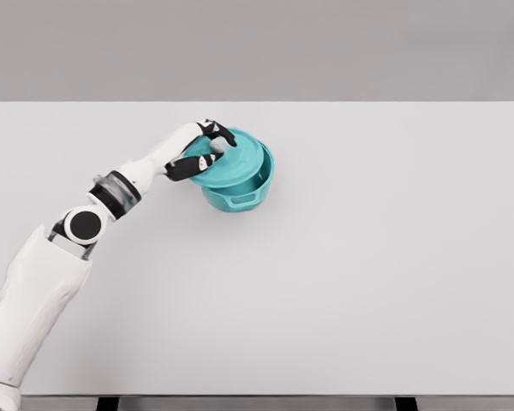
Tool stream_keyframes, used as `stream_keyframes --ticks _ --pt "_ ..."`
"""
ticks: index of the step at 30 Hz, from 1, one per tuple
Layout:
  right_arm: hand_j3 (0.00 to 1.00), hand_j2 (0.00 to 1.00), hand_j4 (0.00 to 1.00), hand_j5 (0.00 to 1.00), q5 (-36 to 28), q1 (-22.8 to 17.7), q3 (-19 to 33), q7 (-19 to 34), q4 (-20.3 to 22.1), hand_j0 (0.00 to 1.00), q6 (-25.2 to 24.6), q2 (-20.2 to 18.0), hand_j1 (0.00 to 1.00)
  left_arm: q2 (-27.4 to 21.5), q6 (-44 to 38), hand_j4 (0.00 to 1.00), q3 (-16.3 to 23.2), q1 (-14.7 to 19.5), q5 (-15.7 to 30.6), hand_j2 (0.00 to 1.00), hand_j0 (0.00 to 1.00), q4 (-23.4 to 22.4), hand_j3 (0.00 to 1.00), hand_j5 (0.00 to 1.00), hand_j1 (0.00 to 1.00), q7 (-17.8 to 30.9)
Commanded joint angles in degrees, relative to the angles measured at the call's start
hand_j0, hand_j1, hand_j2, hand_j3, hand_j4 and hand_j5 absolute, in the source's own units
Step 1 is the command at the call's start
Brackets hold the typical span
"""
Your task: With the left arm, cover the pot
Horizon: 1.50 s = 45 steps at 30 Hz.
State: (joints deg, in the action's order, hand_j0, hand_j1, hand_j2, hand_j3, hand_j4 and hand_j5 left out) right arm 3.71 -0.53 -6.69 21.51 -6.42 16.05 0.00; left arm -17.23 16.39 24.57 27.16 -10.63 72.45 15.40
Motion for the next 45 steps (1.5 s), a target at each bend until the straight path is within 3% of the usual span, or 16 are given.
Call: stream_keyframes --ticks 1,21,26,30,39,42,45 --pt "1.00 1.00 1.00 1.00 0.0 0.0 0.0 0.0 0.0 1.00 0.0 0.0 1.00 0.5 0.0 0.49 0.0 0.0 -0.2 0.49 0.49 0.1 0.49 0.49 0.49 0.0" --pt "1.00 1.00 1.00 1.00 0.1 0.0 0.0 0.0 0.0 1.00 0.0 0.0 1.00 1.8 0.0 0.48 0.4 0.0 -0.3 0.48 0.48 -0.1 0.48 0.48 0.48 0.0" --pt "1.00 1.00 1.00 1.00 0.1 0.0 0.0 0.0 0.0 1.00 0.0 0.0 1.00 1.8 0.0 0.56 0.2 0.0 -0.4 0.56 0.56 -0.5 0.56 0.56 0.56 0.0" --pt "1.00 1.00 1.00 1.00 0.1 0.0 0.0 0.0 0.0 1.00 0.0 0.0 1.00 2.9 0.0 0.55 -0.1 0.3 -2.6 0.55 0.55 -2.0 0.55 0.55 0.55 0.0" --pt "1.00 1.00 1.00 1.00 0.0 0.0 0.0 0.0 0.0 1.00 0.0 0.0 1.00 3.1 0.0 0.55 -0.2 0.4 -2.8 0.55 0.55 -2.5 0.55 0.55 0.55 0.0" --pt "1.00 1.00 1.00 1.00 0.0 0.0 0.0 0.0 0.0 1.00 0.0 0.0 1.00 3.1 0.0 0.74 -0.2 0.4 -2.8 0.74 0.74 -2.5 0.74 0.74 0.74 0.0" --pt "1.00 1.00 1.00 1.00 0.1 0.0 0.0 0.0 0.0 1.00 0.0 0.0 1.00 3.1 0.0 0.79 -0.2 0.4 -2.8 0.79 0.79 -2.4 0.79 0.79 0.79 0.0"
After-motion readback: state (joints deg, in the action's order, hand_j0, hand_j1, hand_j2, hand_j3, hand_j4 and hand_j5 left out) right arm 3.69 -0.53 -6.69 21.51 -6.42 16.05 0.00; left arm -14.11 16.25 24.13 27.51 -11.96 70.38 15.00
